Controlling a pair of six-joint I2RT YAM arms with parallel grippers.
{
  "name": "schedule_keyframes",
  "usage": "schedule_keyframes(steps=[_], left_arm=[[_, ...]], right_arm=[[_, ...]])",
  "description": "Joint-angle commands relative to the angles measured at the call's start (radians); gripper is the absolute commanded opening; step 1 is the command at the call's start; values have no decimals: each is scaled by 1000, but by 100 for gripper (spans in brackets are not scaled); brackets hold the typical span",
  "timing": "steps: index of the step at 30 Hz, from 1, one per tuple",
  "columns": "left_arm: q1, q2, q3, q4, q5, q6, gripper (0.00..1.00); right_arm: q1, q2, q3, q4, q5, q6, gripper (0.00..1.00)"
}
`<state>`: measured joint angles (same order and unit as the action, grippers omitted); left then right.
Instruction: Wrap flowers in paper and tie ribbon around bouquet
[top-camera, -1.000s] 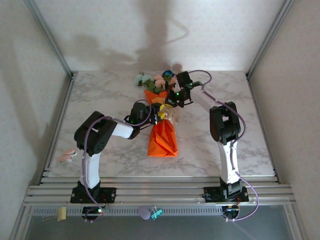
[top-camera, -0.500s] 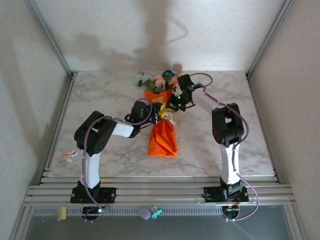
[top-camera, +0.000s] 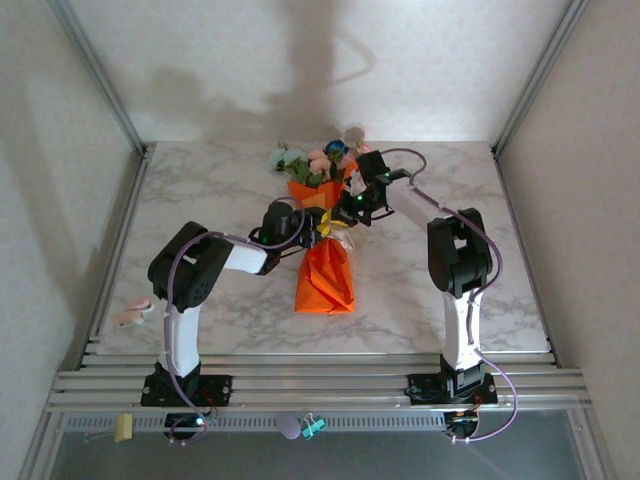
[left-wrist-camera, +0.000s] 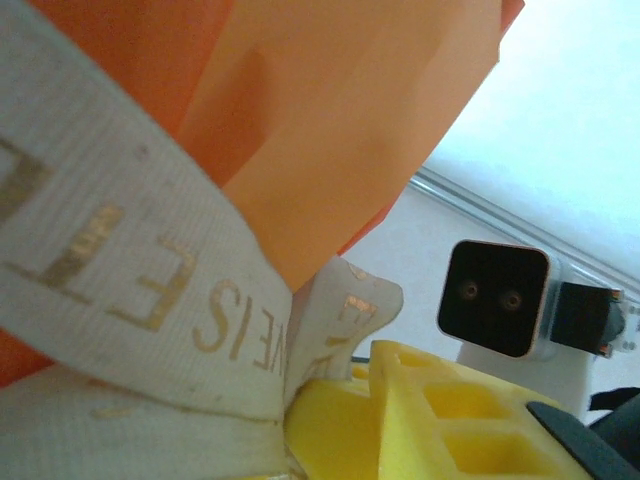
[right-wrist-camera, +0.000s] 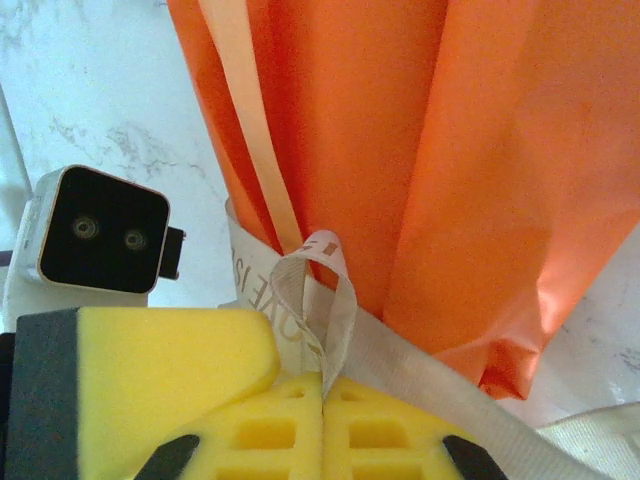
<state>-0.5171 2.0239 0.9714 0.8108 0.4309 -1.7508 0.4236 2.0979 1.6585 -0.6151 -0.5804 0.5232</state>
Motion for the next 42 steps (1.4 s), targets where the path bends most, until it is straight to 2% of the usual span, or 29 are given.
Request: schedule_keyframes(steps=[1, 8, 14, 20, 24, 27, 29, 32, 35, 38, 42], left_arm=[[-1, -24, 23, -39, 29, 40, 25], [-1, -18, 25, -61, 45, 38, 18], [-1, -22, 15, -52, 55, 25, 0], [-3, -61, 19, -94, 49, 20, 0], [-4, -107, 23, -141, 39, 37, 0], [-8, -130, 15, -149, 40, 30, 0], [-10, -146, 12, -173, 40, 31, 0], [-12, -162, 10, -203, 45, 35, 0], [-12, -168, 10, -239, 51, 36, 0], [-14, -175, 12, -270, 51, 39, 0], [-14, -185, 19, -296, 54, 40, 0]], right_arm=[[11, -41, -6, 6, -42, -16, 0], [9, -29, -9, 20, -54, -20, 0], [9, -51, -28, 70, -46, -26, 0], [11, -168, -129, 175, 21, -134, 25], [17, -316, -308, 335, 93, -270, 44], [43, -430, -457, 478, 157, -431, 48], [96, -527, -609, 638, 255, -606, 54], [192, -621, -821, 912, 484, -863, 70], [248, -594, -829, 917, 678, -1024, 72], [292, -544, -846, 1003, 795, -1183, 74], [317, -457, -817, 1059, 869, -1331, 73]])
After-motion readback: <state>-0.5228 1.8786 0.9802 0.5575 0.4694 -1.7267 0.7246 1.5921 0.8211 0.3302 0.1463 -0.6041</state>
